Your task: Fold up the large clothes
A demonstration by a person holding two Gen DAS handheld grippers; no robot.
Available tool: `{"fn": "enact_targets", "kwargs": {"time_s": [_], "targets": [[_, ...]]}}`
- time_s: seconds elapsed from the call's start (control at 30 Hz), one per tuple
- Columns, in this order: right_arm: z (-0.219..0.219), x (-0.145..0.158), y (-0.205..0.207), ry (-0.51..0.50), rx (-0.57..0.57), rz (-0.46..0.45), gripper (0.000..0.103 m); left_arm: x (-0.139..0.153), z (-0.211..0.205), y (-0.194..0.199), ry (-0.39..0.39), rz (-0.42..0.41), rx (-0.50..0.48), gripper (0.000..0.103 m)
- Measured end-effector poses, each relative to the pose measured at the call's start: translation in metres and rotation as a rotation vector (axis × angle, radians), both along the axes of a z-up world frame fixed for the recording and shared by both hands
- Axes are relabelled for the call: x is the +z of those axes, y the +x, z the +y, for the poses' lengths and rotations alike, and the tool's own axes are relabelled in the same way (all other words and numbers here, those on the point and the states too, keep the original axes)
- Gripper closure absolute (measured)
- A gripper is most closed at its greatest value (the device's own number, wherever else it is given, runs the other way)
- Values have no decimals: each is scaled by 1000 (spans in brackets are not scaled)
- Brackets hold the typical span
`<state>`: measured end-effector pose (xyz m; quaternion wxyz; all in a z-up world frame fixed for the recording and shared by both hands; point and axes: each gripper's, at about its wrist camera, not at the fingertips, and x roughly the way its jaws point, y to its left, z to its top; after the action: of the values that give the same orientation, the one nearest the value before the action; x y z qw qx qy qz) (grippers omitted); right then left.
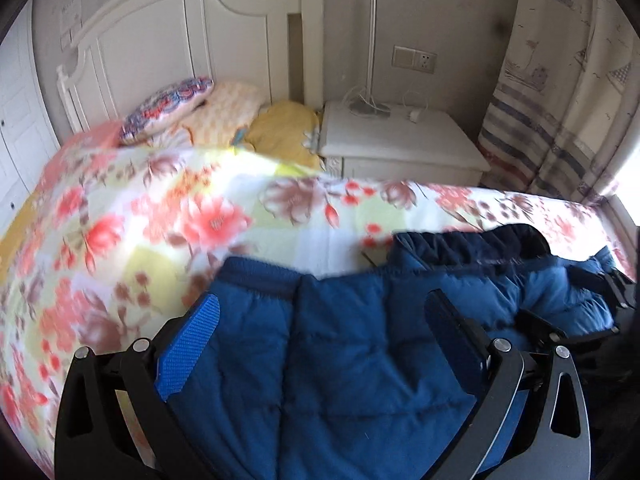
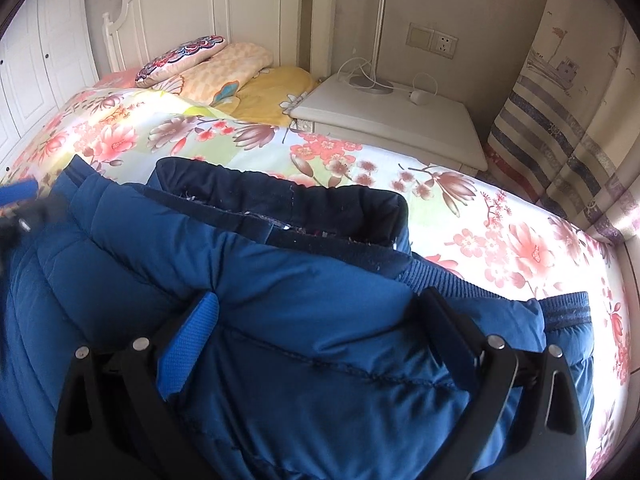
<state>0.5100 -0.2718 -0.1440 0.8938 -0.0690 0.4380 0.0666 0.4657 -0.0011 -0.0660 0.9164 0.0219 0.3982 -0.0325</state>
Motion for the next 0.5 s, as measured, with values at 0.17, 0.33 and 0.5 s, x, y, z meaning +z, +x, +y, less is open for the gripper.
{"fn": "enact_targets", "kwargs": {"time_s": [0.17, 0.33, 0.5], "targets": [[-2, 0, 0, 3, 2, 3, 4, -45, 13, 35, -51, 160, 33, 4], [-4, -1, 1, 11, 2, 9, 4, -46, 8, 34, -12, 139, 36, 4], [-4, 0, 1, 4, 3, 9, 4, -47, 7, 33, -10, 132, 38, 4]]}}
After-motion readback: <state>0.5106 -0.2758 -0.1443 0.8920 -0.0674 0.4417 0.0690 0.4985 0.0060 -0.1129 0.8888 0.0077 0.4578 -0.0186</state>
